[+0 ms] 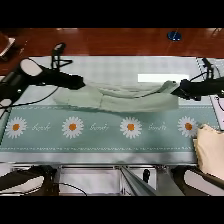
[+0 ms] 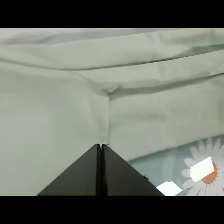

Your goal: Fold the shirts.

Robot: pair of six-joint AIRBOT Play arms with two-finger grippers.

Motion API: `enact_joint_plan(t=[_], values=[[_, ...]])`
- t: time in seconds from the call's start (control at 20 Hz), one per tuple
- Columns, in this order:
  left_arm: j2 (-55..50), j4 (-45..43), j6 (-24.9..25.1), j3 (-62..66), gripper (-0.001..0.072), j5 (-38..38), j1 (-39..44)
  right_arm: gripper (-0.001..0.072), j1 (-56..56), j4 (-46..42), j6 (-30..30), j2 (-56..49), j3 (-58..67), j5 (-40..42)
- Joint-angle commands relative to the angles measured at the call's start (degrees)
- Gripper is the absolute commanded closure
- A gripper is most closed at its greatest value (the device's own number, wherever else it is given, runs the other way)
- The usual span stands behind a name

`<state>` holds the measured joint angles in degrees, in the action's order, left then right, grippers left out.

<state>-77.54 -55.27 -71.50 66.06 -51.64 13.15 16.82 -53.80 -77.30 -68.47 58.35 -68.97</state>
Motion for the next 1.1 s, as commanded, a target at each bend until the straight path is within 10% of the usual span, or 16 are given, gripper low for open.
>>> enact_joint_plan(t=[0.0,0.3,0.7,1.05], values=[[-3.8,0.2,-1.7,0.9,0.0682,9.3,11.0,0.0685,-0.1,-3.1,-3.5,19.2,-7.4,-2.1],[-19.5,7.7,-7.1,12.9,0.0683,11.8,25.9,0.0685,-0.1,-1.8,-8.9,39.6,-10.0,-7.9],[-33.2,15.1,-11.3,25.3,0.0682,4.2,38.1,0.0685,-0.1,2.4,-8.4,41.8,-10.0,-6.5],[-25.1,8.5,-11.4,25.8,0.0683,0.3,23.5,0.0685,-0.2,3.1,-7.9,40.7,-9.6,-5.9]])
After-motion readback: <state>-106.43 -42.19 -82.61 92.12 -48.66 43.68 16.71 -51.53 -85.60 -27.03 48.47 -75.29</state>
